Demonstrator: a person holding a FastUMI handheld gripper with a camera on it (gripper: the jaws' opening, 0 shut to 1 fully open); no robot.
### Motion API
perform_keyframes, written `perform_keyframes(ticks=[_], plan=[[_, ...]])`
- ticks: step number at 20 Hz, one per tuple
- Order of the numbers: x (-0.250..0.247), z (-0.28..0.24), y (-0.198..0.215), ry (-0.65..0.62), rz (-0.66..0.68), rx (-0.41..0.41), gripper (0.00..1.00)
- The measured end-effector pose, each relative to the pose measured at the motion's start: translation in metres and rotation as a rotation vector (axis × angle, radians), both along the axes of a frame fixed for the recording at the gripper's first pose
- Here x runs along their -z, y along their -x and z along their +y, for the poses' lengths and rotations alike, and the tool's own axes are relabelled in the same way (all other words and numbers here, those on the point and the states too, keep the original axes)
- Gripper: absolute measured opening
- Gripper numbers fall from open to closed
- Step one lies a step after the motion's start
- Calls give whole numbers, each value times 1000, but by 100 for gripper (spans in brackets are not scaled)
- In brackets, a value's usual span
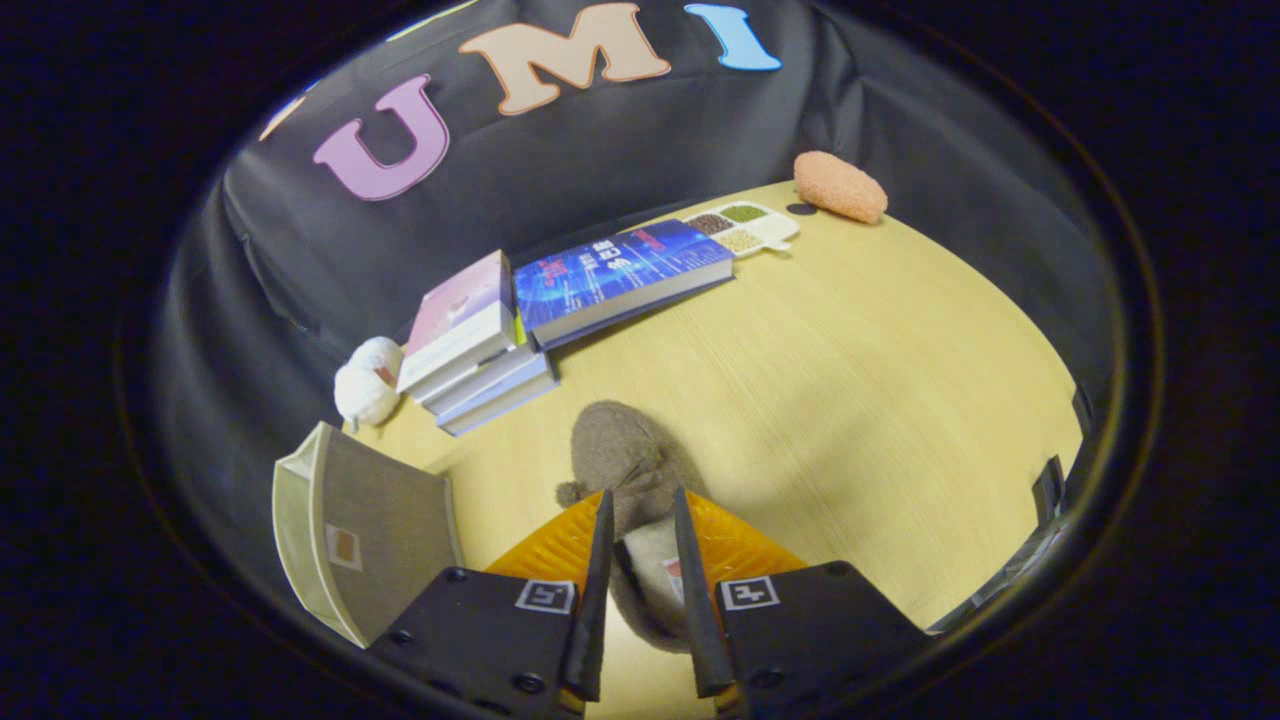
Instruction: Open the storage box then place both shoes into the box .Put the left shoe in first, then the right shoe, with the right side of both shoes facing outward in a uniform manner.
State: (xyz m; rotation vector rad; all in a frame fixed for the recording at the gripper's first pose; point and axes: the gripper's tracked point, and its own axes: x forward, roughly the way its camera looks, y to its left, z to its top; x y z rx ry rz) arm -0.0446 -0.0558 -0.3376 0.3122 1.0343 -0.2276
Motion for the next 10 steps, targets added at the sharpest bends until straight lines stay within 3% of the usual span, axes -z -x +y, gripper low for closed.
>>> perform_keyframes(ticks=[10], plan=[[48,-17,19,30,131,-82,39]])
